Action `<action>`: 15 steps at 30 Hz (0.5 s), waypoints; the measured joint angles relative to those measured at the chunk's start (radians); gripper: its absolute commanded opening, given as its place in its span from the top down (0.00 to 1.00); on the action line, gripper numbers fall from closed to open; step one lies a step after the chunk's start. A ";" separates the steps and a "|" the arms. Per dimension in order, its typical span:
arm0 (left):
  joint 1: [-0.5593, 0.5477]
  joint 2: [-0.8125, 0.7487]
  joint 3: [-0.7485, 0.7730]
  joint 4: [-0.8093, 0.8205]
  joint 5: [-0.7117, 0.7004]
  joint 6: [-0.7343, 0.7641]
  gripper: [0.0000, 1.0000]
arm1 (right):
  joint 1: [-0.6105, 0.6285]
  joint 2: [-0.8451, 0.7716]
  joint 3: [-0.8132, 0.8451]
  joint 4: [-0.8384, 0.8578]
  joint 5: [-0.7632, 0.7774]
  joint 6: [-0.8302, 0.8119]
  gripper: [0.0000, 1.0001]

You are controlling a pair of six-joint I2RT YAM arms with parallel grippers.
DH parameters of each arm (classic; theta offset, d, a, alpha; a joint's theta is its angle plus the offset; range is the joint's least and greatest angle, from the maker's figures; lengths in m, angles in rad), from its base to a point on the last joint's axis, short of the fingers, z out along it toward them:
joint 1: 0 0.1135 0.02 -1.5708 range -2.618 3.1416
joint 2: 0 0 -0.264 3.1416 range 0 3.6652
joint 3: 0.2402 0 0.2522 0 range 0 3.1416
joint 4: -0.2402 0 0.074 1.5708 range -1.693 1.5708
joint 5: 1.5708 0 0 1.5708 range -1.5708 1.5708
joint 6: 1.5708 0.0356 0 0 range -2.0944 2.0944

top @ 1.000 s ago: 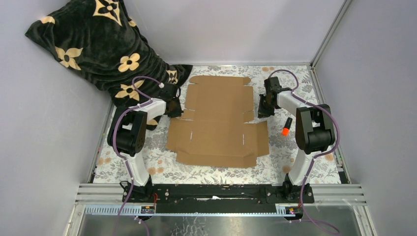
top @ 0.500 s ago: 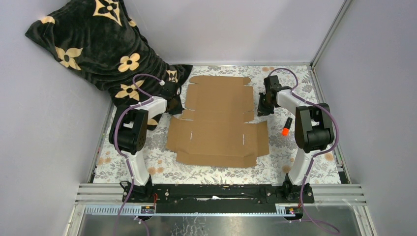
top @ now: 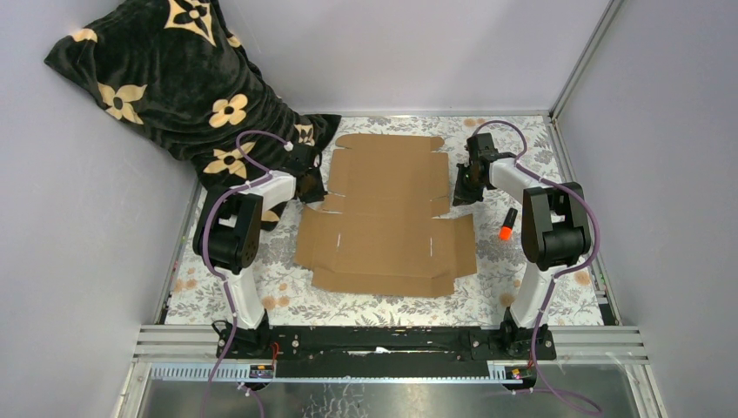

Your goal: Fold the paper box

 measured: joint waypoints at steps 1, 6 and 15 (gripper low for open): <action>-0.002 0.000 0.000 0.002 0.002 0.000 1.00 | 0.000 0.000 0.000 0.000 0.000 0.000 0.92; -0.008 0.000 0.000 0.011 0.004 0.000 1.00 | 0.002 0.000 0.000 0.000 -0.001 0.000 0.93; -0.008 -0.001 0.000 0.016 0.022 0.000 1.00 | 0.010 0.000 0.000 -0.001 -0.017 -0.002 0.94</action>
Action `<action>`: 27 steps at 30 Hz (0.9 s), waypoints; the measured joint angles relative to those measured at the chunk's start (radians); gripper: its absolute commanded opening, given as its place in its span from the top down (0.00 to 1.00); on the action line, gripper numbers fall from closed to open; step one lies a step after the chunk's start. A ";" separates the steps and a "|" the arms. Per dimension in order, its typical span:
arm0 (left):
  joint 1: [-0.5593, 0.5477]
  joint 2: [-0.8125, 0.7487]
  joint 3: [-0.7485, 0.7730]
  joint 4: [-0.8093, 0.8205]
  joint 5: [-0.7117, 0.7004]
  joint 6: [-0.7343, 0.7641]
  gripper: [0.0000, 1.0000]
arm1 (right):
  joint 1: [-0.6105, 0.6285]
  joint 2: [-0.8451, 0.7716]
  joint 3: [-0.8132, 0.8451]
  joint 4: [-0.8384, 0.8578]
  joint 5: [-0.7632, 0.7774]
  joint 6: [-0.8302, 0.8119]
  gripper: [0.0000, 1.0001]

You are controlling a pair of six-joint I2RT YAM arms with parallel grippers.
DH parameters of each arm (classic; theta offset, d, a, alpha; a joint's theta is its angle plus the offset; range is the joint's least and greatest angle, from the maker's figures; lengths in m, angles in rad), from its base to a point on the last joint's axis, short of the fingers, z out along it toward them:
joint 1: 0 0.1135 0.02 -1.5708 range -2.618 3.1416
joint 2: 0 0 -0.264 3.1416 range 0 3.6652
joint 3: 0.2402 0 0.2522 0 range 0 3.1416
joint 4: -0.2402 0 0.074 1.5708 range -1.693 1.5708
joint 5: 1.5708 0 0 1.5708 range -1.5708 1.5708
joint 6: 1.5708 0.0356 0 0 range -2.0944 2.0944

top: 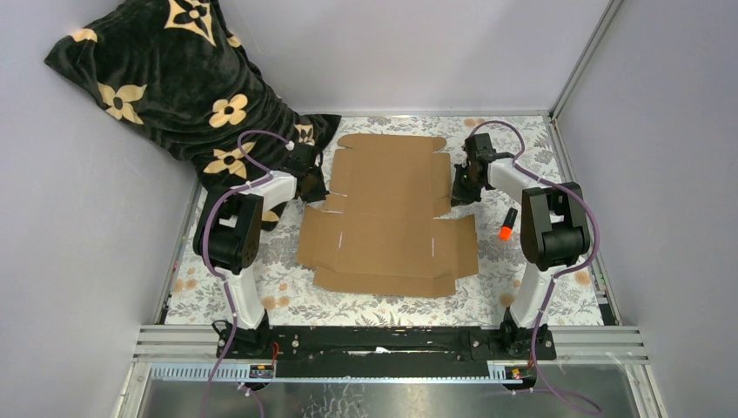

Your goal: Fold the paper box

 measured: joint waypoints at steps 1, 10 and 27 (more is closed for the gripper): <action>0.000 0.000 0.000 0.000 0.002 0.000 1.00 | 0.003 0.000 0.000 0.000 -0.001 0.000 0.94; -0.002 -0.033 0.000 0.000 0.024 -0.001 1.00 | 0.031 0.000 0.000 -0.002 -0.009 -0.001 0.94; -0.081 -0.039 0.054 0.000 0.029 -0.023 1.00 | 0.061 0.000 0.040 -0.025 -0.010 -0.002 0.95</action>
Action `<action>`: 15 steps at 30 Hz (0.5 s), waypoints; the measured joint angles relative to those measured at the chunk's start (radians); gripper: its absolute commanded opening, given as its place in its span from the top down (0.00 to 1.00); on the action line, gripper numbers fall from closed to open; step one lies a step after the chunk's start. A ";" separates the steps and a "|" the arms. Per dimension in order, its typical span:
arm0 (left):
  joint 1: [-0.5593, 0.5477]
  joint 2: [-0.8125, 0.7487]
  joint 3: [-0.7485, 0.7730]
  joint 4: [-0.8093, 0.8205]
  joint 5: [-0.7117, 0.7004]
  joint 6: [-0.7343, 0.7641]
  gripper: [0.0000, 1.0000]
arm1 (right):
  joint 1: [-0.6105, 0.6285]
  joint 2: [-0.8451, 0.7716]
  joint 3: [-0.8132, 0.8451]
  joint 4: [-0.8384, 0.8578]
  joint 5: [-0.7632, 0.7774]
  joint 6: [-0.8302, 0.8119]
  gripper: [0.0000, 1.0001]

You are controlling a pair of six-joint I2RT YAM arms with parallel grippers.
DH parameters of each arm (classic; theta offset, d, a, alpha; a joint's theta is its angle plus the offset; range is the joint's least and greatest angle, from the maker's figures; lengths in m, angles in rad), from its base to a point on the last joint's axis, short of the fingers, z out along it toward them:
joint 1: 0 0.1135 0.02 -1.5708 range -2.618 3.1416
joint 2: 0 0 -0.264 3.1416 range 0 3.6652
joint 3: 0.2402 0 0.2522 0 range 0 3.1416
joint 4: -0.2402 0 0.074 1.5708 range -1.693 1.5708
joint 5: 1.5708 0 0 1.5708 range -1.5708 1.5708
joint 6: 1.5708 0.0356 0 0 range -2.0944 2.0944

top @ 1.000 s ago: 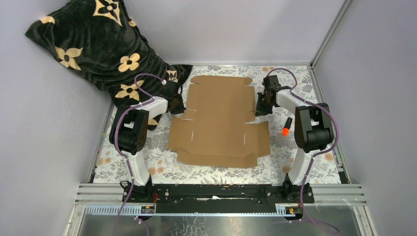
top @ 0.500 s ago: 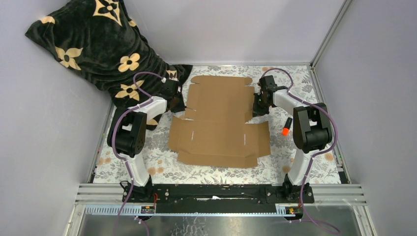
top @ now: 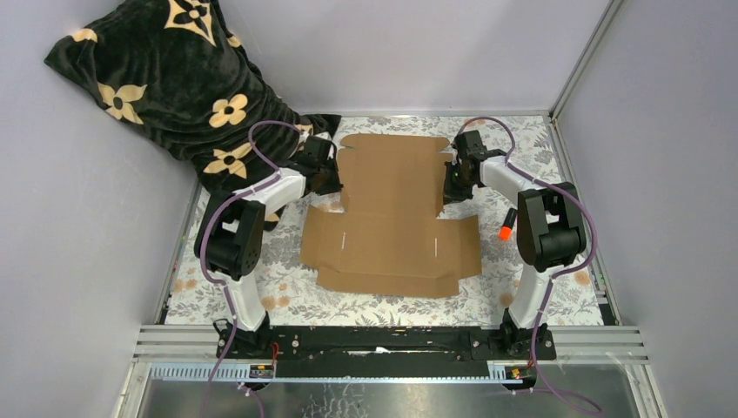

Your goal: Fold the paper box

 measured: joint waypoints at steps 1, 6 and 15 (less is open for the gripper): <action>-0.009 0.004 0.010 -0.001 0.000 -0.002 1.00 | 0.002 0.000 0.001 0.000 0.000 0.000 0.95; -0.033 0.021 0.034 0.000 0.000 -0.009 1.00 | 0.015 0.000 0.013 -0.003 0.000 0.000 0.95; -0.070 0.056 0.061 -0.001 -0.001 -0.015 0.97 | 0.044 0.006 0.050 -0.005 0.000 0.001 0.94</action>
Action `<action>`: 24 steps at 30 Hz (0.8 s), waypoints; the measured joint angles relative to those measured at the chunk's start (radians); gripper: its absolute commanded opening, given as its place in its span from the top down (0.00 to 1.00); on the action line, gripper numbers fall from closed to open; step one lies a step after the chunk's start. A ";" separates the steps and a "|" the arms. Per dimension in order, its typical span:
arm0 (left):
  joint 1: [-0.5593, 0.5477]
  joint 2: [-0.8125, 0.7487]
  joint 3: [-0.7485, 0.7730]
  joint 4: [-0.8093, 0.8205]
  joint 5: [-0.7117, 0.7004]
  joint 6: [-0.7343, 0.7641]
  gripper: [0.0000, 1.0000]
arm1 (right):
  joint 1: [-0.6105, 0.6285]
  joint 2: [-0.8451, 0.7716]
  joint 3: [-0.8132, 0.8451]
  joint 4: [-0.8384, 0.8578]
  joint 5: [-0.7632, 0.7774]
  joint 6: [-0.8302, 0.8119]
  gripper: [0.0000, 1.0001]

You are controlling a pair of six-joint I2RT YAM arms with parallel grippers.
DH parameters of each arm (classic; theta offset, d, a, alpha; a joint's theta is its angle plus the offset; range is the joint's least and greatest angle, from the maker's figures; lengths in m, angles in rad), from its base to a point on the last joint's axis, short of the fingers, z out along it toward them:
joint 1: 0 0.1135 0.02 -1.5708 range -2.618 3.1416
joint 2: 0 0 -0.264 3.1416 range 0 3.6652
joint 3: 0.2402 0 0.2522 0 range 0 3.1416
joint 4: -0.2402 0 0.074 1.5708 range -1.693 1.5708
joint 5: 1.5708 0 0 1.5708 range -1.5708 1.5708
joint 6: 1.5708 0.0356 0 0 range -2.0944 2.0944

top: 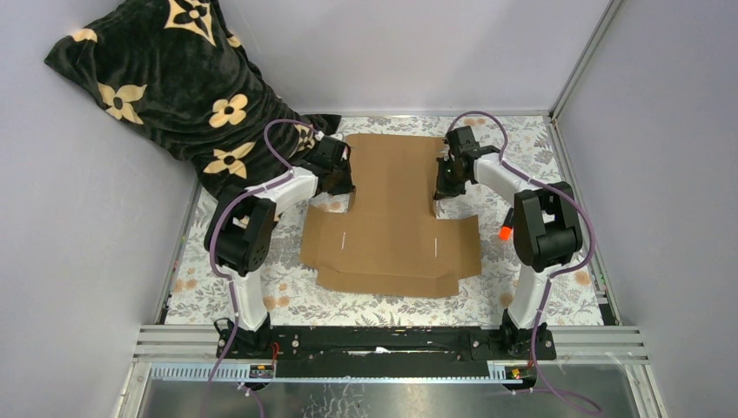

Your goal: Fold the paper box

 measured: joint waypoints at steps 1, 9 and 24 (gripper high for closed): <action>-0.003 0.005 0.003 0.000 0.000 0.000 0.93 | 0.002 0.002 0.003 0.000 0.000 0.000 0.93; -0.019 0.035 0.014 0.000 -0.008 -0.005 0.68 | 0.021 0.051 0.014 0.003 0.000 0.003 0.80; -0.039 0.043 0.019 0.000 -0.016 -0.006 0.63 | 0.061 0.070 0.049 -0.014 0.017 0.006 0.71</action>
